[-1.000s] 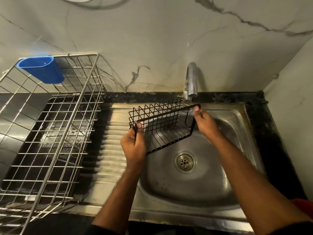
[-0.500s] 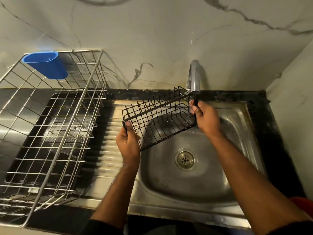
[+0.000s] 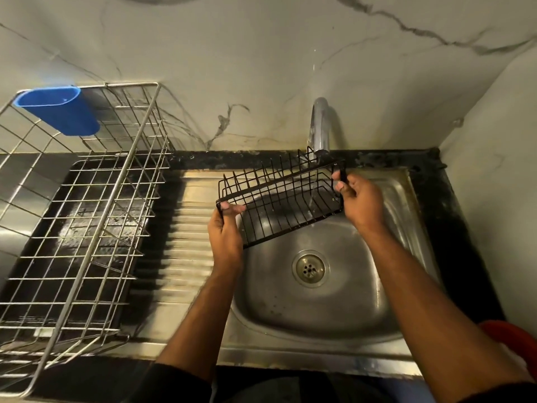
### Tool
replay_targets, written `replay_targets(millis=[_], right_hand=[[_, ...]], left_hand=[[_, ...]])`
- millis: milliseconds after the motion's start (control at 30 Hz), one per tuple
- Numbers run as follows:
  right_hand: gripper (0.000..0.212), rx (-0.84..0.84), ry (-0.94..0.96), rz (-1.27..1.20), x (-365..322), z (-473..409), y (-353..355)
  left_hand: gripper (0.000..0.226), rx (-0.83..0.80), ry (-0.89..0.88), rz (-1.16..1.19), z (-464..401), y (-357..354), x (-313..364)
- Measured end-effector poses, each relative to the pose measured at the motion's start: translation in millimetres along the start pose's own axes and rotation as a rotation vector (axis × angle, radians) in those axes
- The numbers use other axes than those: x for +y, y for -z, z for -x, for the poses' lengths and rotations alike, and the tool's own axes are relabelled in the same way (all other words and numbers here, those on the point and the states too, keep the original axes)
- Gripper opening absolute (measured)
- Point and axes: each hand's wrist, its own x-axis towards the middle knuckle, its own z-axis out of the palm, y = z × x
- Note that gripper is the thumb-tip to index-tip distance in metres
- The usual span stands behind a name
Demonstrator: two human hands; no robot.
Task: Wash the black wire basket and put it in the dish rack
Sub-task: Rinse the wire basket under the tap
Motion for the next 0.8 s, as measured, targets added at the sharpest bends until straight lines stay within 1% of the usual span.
replay_targets(millis=[133,267,400,567,700,800], right_hand=[[0.022,0.043,0.001,-0.033,0.4,7.8,6.2],[0.022,0.076,0.022,-0.042,-6.5,15.1,17.2],[0.02,0.069,-0.045,-0.088,-9.4,9.0,24.2],[0.022,0.009,-0.102,-0.107,-12.8,-2.8,13.0],[0.027,-0.056,-0.107,-0.139,-20.3,-12.0,-5.5],[0.023,-0.074,-0.105,-0.183,-26.3,-15.9,-16.1]], left_hand=[[0.044,0.014,0.071,-0.001,-2.9,-3.6,-0.7],[0.039,0.042,0.061,0.042,-5.0,-13.2,1.4],[0.033,0.012,-0.052,0.066,-4.3,-19.0,6.8],[0.028,-0.016,-0.217,-0.01,1.6,-11.2,16.2],[0.021,0.033,-0.291,-0.054,5.3,4.3,22.9],[0.023,0.053,-0.321,-0.099,5.8,14.2,27.1]])
